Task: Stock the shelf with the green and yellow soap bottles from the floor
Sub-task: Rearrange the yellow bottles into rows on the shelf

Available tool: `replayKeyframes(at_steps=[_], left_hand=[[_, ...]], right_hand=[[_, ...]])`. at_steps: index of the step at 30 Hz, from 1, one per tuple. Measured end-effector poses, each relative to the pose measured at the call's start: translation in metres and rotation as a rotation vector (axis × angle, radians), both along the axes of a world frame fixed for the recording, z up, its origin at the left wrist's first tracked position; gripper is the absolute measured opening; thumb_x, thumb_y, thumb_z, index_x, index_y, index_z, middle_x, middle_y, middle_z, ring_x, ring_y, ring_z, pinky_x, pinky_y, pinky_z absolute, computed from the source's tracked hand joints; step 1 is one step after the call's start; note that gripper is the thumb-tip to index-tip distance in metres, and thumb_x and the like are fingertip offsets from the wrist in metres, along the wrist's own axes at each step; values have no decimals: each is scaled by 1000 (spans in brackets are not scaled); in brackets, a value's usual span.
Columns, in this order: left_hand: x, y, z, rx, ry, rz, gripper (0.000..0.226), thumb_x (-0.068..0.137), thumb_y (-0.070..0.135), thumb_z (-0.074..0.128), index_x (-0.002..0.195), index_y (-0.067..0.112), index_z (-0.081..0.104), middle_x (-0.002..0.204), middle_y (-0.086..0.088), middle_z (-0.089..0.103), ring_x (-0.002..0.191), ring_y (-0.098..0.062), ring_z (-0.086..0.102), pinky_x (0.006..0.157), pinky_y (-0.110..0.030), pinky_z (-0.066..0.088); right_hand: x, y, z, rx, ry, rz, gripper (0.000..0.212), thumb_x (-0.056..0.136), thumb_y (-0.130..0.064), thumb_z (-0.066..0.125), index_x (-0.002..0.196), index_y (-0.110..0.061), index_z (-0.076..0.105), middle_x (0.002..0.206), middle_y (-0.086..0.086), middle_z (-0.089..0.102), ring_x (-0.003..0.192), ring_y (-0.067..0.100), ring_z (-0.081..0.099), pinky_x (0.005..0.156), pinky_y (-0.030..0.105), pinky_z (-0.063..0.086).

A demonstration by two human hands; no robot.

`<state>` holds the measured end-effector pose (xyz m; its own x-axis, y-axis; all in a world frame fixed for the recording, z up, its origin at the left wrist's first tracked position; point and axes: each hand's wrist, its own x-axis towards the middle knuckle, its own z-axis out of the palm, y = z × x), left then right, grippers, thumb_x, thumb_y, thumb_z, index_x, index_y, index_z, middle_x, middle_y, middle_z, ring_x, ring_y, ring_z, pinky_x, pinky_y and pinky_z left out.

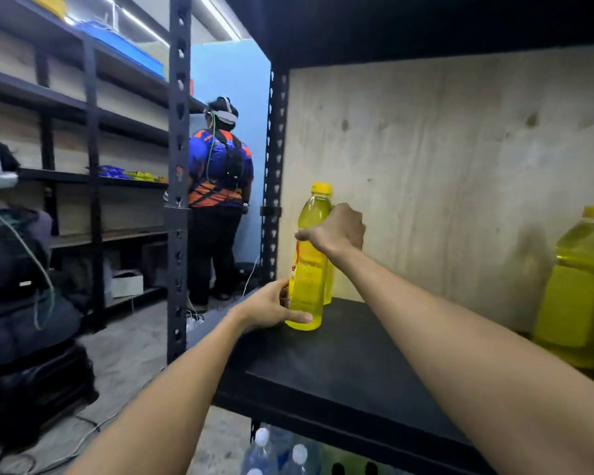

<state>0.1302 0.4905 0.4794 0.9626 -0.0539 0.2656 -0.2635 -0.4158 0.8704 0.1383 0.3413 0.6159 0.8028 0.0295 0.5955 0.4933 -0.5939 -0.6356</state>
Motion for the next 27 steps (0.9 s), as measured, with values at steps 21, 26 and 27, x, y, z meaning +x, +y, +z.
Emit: replayKeyframes(at_steps=[21, 26, 27], left_hand=[[-6, -2, -13, 67, -11, 331, 106, 28, 56, 97, 119, 29, 50, 110, 10, 70, 102, -9, 68, 97, -38, 55], [-6, -7, -11, 211, -40, 425, 114, 24, 74, 87, 122, 26, 54, 115, 5, 66, 105, -12, 66, 95, -36, 55], [-5, -6, -11, 225, -42, 418, 110, 25, 74, 87, 120, 27, 55, 115, 5, 67, 106, -12, 66, 95, -35, 55]], right_hand=[[21, -15, -9, 141, 228, 382, 84, 68, -28, 90, 138, -19, 45, 121, 2, 58, 109, 24, 60, 89, 43, 56], [31, -16, -13, 199, 368, 560, 83, 78, -16, 82, 144, -22, 32, 131, 9, 57, 113, 27, 59, 91, 44, 53], [32, -17, -10, 183, 398, 587, 83, 80, -14, 80, 145, -24, 31, 130, 8, 57, 113, 28, 60, 89, 44, 53]])
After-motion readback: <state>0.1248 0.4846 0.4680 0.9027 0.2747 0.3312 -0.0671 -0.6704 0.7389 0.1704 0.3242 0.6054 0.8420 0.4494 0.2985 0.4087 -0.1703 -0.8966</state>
